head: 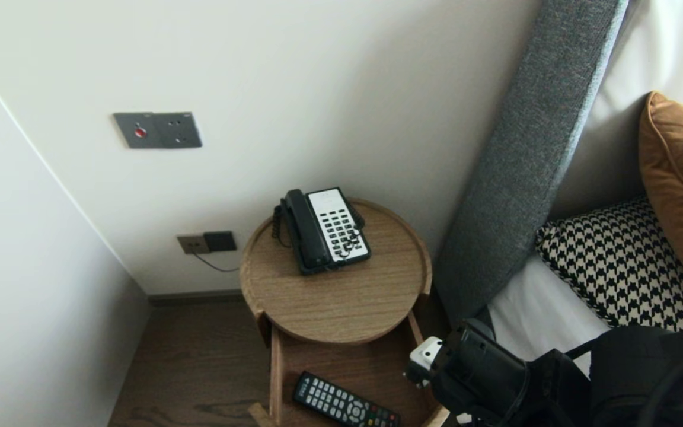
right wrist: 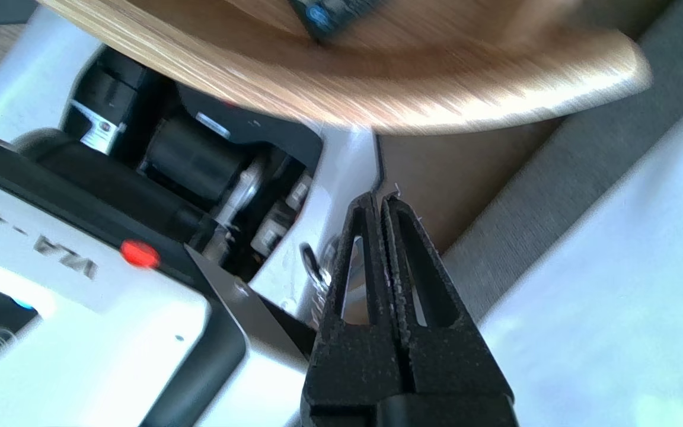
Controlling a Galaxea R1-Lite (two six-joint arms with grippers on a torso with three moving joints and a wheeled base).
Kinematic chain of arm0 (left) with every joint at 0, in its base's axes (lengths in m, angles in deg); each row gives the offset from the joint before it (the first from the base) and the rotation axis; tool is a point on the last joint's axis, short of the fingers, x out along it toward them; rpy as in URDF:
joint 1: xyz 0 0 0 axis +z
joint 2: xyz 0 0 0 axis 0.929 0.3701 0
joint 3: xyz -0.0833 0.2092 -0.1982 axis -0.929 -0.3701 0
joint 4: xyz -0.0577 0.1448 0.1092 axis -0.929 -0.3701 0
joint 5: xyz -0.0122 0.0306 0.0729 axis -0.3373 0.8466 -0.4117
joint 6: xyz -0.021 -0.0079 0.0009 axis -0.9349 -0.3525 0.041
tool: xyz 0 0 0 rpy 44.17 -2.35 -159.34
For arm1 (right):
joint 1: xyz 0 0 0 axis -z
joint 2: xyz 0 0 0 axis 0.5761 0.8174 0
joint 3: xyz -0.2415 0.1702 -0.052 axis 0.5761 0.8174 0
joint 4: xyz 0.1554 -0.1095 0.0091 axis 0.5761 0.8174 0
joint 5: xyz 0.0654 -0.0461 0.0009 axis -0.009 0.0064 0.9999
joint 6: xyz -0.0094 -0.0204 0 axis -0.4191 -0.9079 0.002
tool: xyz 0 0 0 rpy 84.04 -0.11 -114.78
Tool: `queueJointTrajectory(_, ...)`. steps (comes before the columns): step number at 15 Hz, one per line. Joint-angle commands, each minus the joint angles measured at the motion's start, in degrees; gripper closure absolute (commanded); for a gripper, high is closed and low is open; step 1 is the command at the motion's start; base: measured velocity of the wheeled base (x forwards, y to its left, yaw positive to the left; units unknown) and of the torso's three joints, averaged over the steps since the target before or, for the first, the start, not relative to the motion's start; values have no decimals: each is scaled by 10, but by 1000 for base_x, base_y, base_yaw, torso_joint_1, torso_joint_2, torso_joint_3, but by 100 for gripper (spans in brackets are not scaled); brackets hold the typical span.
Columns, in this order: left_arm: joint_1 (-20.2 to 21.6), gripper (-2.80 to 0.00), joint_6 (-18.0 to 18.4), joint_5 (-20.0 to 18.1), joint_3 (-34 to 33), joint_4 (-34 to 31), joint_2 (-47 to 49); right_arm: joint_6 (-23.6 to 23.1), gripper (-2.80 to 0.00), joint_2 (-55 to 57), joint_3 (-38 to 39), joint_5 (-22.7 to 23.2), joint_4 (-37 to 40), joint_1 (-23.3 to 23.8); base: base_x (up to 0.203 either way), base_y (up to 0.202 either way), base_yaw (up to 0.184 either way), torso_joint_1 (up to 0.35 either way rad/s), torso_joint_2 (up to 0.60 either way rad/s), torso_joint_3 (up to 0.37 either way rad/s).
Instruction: Close the nightstand drawer
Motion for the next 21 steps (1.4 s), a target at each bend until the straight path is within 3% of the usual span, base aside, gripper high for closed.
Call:
queueJointTrajectory(1, 0, 0, 0, 0, -1, 0, -3, 1, 0, 31, 7, -1, -25, -15, 0, 0, 0, 0, 0, 0)
queueJointTrajectory(9, 0, 0, 0, 0, -1, 0, -3, 1, 0, 63, 17, 18, -33, -41, 0, 0, 0, 0, 0, 0)
queueJointTrajectory(21, 0, 0, 0, 0, -1, 0, -3, 1, 0, 121, 4, 18, -83, -41, 0, 0, 0, 0, 0, 0)
